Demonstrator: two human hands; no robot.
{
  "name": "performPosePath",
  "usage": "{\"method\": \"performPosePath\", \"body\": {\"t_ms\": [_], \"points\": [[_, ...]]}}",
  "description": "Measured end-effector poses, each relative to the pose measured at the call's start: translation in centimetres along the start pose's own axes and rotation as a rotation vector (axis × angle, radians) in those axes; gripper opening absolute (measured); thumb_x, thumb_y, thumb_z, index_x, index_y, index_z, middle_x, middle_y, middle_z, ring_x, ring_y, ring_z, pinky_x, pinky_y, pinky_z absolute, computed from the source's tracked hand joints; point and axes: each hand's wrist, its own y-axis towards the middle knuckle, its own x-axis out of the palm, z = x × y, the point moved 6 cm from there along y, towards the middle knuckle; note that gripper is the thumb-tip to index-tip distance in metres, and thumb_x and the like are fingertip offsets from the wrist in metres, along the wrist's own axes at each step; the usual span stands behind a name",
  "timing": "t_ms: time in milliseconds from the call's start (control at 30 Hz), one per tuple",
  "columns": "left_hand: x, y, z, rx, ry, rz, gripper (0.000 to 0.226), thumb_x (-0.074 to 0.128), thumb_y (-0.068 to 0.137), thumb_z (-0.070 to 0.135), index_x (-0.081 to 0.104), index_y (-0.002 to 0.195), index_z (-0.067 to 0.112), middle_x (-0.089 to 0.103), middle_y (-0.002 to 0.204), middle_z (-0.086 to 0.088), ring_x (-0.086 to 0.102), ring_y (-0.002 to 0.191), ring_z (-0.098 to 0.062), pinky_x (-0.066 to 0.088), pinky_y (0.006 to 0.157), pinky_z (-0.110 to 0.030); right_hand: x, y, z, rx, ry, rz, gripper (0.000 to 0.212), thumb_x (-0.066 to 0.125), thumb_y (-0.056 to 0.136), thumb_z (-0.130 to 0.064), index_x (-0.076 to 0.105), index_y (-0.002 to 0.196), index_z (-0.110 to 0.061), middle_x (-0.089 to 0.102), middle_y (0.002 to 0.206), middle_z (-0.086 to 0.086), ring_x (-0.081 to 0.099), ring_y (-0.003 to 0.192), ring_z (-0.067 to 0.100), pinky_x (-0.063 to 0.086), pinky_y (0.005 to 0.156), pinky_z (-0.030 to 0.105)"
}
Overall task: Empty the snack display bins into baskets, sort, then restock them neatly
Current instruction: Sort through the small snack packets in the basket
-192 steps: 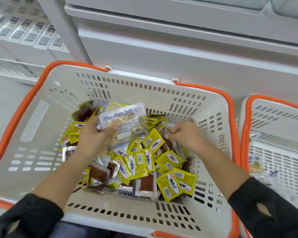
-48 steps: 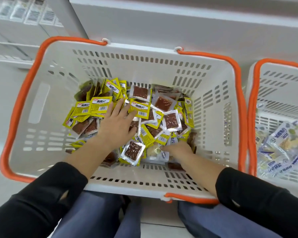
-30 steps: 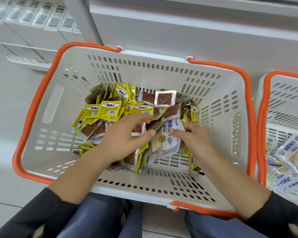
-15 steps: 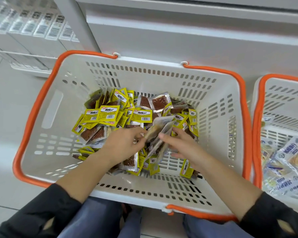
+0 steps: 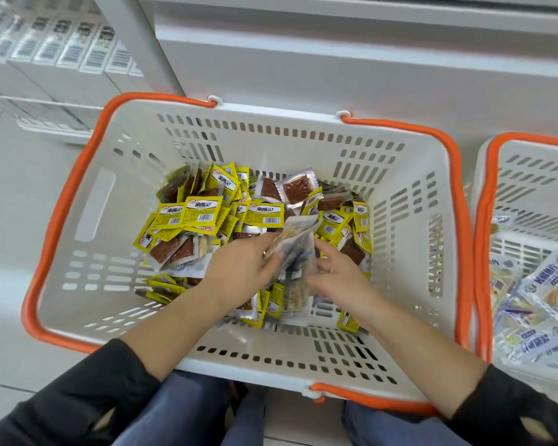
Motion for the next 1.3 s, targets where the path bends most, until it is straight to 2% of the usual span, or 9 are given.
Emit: {"method": "performPosePath", "body": {"t_ms": [167, 367, 533, 600, 700, 800, 1000, 1167, 1300], "points": [[-2.3, -0.3, -1.0, -0.063, -0.242, 0.196, 0.040, 0.047, 0.094, 0.036, 0.065, 0.116, 0.008, 0.055, 0.060, 0.003, 0.050, 0.051, -0.012, 0.038, 0.049, -0.028, -2.8, 0.7, 1.2, 0.126, -0.120, 0.254, 0.043, 0.052, 0.090, -0.005, 0.050, 0.131, -0.019, 0.057, 0.116, 0.002, 0.059, 0.104, 0.026, 0.051, 0.091, 0.048], [-5.1, -0.9, -2.9, -0.211, -0.620, 0.256, 0.027, 0.054, 0.090, 0.039, 0.061, 0.108, 0.021, 0.070, 0.095, -0.009, 0.067, 0.087, -0.026, 0.055, 0.078, -0.044, -3.2, 0.0, 0.4, 0.114, -0.279, 0.246, 0.018, 0.050, 0.093, -0.007, 0.056, 0.109, -0.014, 0.050, 0.079, 0.001, 0.054, 0.071, 0.019, 0.046, 0.060, 0.031], [-8.7, -1.0, -2.2, -0.292, -0.820, 0.281, 0.065, 0.072, 0.069, 0.034, 0.052, 0.131, 0.027, 0.068, 0.109, -0.007, 0.067, 0.097, -0.023, 0.051, 0.093, -0.055, -7.1, -4.8, -2.1, 0.005, 0.026, 0.254, 0.049, 0.050, 0.084, 0.014, 0.053, 0.124, -0.015, 0.060, 0.103, 0.003, 0.062, 0.082, 0.011, 0.058, 0.065, 0.035], [-10.4, -0.9, -0.2, -0.296, -0.884, 0.286, 0.075, 0.077, 0.060, 0.027, 0.048, 0.129, 0.035, 0.065, 0.115, -0.012, 0.063, 0.103, -0.028, 0.049, 0.096, -0.054, -9.1, -8.3, -2.9, -0.109, 0.137, 0.303, 0.052, 0.049, 0.084, 0.018, 0.056, 0.113, -0.024, 0.057, 0.101, -0.012, 0.060, 0.087, -0.004, 0.054, 0.062, 0.015], [-11.9, -0.6, 4.2, -0.258, -1.016, 0.208, 0.092, 0.080, 0.052, 0.021, 0.043, 0.137, 0.026, 0.061, 0.126, -0.017, 0.062, 0.107, -0.027, 0.053, 0.084, -0.039, -11.8, -12.6, -2.6, -0.227, 0.328, 0.343, 0.065, 0.046, 0.079, 0.024, 0.062, 0.111, -0.031, 0.061, 0.122, -0.006, 0.062, 0.106, 0.011, 0.050, 0.061, 0.011], [-12.4, 0.6, 9.9, -0.116, -1.066, 0.066, 0.072, 0.077, 0.067, 0.004, 0.047, 0.130, 0.020, 0.074, 0.095, 0.006, 0.070, 0.084, -0.011, 0.060, 0.070, -0.028, -14.9, -16.6, -1.2, -0.309, 0.488, 0.453, 0.067, 0.046, 0.077, 0.027, 0.065, 0.112, -0.027, 0.071, 0.080, -0.001, 0.066, 0.073, 0.014, 0.051, 0.063, 0.018], [-11.5, 3.0, 22.8, 0.076, -0.978, -0.116, 0.048, 0.054, 0.087, -0.015, 0.049, 0.129, 0.008, 0.064, 0.101, -0.009, 0.064, 0.077, -0.012, 0.058, 0.062, -0.020, -22.3, -23.7, 3.7, -0.355, 0.813, 0.751, 0.052, 0.045, 0.086, 0.019, 0.063, 0.122, -0.013, 0.072, 0.085, -0.007, 0.059, 0.078, 0.017, 0.045, 0.060, 0.014], [-7.3, 3.7, 30.1, 0.239, -0.618, -0.343, 0.080, 0.077, 0.078, 0.005, 0.037, 0.146, 0.021, 0.049, 0.141, 0.003, 0.050, 0.126, -0.011, 0.042, 0.096, -0.024, -25.2, -27.4, 6.5, -0.226, 0.663, 1.003, 0.060, 0.053, 0.089, 0.004, 0.048, 0.141, -0.027, 0.044, 0.147, -0.006, 0.040, 0.133, 0.012, 0.031, 0.094, 0.028], [-6.9, 3.8, 27.5, 0.204, -0.339, -0.370, 0.063, 0.072, 0.085, 0.024, 0.043, 0.141, 0.025, 0.047, 0.139, 0.008, 0.044, 0.129, -0.013, 0.040, 0.102, -0.030, -24.3, -27.4, 5.9, -0.281, 0.536, 0.980, 0.045, 0.054, 0.092, -0.001, 0.058, 0.129, -0.026, 0.052, 0.139, -0.006, 0.046, 0.128, 0.012, 0.035, 0.093, 0.024]]}}
